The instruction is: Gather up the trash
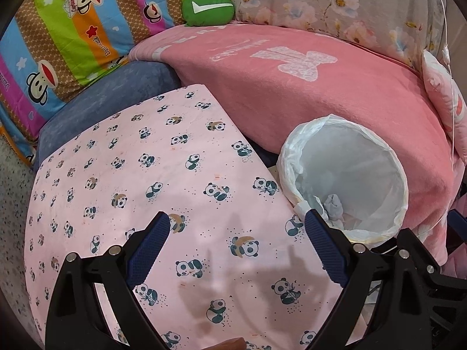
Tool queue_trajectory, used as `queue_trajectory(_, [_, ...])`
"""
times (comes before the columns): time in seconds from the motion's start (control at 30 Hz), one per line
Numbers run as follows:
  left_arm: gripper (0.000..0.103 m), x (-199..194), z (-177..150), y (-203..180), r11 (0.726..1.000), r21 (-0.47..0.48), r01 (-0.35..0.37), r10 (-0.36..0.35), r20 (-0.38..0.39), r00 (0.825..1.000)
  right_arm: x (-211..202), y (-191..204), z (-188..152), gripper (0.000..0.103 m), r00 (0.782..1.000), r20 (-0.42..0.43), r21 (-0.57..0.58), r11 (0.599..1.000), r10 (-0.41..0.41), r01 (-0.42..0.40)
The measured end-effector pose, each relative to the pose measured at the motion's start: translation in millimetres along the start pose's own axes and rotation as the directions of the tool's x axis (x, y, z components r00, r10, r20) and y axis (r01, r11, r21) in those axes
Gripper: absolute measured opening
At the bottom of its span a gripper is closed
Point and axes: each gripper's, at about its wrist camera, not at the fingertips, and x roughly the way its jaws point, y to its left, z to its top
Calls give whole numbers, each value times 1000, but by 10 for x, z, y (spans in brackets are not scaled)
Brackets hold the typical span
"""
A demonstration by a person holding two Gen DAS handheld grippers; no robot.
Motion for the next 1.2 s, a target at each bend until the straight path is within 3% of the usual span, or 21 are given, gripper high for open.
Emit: queue_trajectory(1.2, [94, -58, -81, -170, 1000, -5, -7, 7, -18, 1000, -16, -225, -60, 99, 1000, -1, 27, 1000, 1, -1])
